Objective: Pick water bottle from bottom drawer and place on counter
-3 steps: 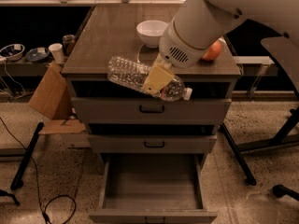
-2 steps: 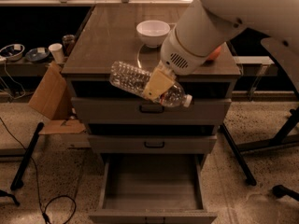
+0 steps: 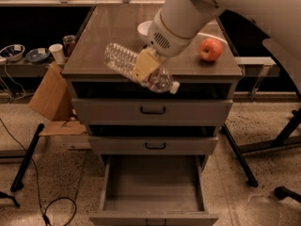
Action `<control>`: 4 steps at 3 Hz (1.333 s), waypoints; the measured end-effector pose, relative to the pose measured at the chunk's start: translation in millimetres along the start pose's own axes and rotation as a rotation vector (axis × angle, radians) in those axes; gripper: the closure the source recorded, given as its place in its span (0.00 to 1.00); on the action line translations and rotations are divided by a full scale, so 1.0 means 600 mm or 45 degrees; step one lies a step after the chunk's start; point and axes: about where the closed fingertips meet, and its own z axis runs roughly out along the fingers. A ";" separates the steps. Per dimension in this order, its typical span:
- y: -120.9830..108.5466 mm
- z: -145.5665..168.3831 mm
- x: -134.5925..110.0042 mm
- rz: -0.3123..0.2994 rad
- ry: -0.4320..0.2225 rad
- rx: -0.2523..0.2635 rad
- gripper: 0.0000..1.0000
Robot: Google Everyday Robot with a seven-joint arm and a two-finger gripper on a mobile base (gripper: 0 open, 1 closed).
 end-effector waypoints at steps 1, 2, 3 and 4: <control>-0.018 -0.006 -0.062 0.010 -0.023 0.029 1.00; -0.036 0.022 -0.109 0.029 -0.007 0.015 1.00; -0.060 0.065 -0.148 0.089 0.026 -0.012 1.00; -0.075 0.094 -0.163 0.160 0.016 -0.020 1.00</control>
Offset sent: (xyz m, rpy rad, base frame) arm 0.0887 0.0666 0.0240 0.0115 0.0276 -0.0353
